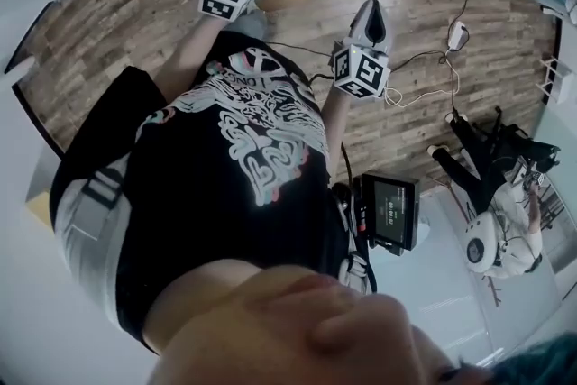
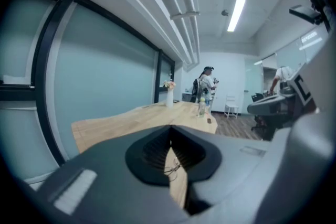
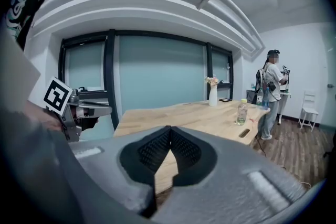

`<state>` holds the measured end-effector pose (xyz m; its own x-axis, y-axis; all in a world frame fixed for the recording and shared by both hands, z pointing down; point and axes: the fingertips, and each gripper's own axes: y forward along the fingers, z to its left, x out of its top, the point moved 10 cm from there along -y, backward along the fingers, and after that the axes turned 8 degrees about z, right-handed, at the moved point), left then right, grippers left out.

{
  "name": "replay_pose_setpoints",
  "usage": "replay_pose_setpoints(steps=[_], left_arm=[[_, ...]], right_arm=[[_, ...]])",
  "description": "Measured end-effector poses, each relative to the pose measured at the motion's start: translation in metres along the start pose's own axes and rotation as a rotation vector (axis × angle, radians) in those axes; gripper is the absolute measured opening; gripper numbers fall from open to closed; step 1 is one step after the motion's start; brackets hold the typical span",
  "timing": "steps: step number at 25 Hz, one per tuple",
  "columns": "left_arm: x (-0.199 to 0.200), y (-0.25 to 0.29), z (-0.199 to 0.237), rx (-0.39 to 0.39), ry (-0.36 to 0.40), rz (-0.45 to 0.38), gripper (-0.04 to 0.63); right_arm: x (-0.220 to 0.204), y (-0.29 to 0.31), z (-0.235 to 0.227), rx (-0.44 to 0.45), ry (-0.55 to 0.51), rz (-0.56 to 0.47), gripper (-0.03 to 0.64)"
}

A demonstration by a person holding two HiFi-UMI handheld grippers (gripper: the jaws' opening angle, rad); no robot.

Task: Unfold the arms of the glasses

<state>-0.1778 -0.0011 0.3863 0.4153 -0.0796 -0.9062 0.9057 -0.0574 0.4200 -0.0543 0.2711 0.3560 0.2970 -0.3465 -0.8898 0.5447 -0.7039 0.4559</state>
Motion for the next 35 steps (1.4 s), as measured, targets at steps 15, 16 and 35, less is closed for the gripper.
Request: replay_pose_setpoints(steps=[15,16,35], left_arm=[[-0.008,0.060,0.026,-0.025,-0.013,0.096,-0.011],[-0.008,0.061,0.026,-0.022,-0.004,0.100,-0.011],[0.001,0.155,0.031,0.136,-0.015,0.199,-0.011]], right_arm=[[0.007,0.072,-0.008,0.060,-0.060,0.117,0.000],[0.007,0.076,-0.007,0.071,-0.067,0.122,0.000],[-0.007,0.231,-0.042,0.449,-0.272,0.313,0.000]])
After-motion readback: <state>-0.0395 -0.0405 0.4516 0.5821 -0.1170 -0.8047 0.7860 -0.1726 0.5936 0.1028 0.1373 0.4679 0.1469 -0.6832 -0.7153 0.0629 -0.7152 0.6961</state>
